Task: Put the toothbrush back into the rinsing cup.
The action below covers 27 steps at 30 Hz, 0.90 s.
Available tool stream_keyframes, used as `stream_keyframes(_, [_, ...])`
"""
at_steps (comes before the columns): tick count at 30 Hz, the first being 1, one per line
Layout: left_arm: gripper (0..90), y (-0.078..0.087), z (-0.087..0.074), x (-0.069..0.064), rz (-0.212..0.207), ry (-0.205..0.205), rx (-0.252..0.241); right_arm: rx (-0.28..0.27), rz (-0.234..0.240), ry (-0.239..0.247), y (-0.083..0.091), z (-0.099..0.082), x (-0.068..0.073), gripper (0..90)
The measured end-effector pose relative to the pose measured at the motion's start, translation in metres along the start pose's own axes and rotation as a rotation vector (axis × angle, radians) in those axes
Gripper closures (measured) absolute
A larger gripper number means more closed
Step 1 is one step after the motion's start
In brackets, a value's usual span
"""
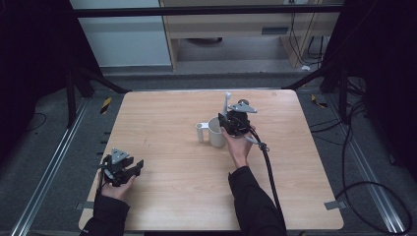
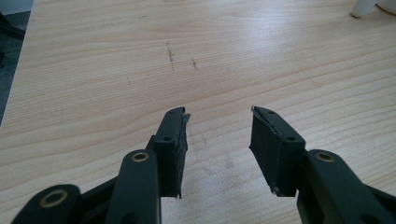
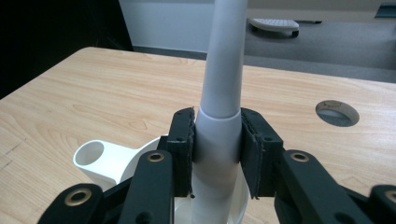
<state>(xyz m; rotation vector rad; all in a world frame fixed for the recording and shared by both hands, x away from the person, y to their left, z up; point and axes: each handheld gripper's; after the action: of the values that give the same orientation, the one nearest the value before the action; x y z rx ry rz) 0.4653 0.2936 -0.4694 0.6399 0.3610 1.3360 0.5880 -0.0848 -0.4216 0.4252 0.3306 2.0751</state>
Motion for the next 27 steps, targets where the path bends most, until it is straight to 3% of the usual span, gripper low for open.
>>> stream_keyframes(10, [54.8, 0.0, 0.0, 0.0, -0.001, 0.001, -0.002, 0.004, 0.005, 0.004, 0.004, 0.001, -0.001, 63.8])
stream_keyframes(15, [54.8, 0.0, 0.0, 0.0, -0.001, 0.0, -0.001, 0.018, -0.004, 0.014, 0.006, 0.001, -0.001, 58.4])
stream_keyframes(19, [54.8, 0.0, 0.0, 0.0, 0.0, 0.001, -0.001, -0.01, -0.013, 0.003, 0.011, -0.003, -0.005, 52.6])
stream_keyframes(27, [54.8, 0.0, 0.0, 0.0, 0.0, 0.001, 0.0, 0.005, 0.017, 0.013, 0.02, -0.001, -0.003, 39.9])
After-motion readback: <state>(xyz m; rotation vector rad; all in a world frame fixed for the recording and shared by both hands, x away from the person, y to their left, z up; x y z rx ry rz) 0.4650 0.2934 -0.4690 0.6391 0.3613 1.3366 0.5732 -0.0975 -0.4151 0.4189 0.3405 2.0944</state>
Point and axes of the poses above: each handheld gripper's, and its own axes: y roughly backward along the jaws, z roughly out of its top, x roughly to its left, and after that the axes turned 8 degrees about z, right-handed
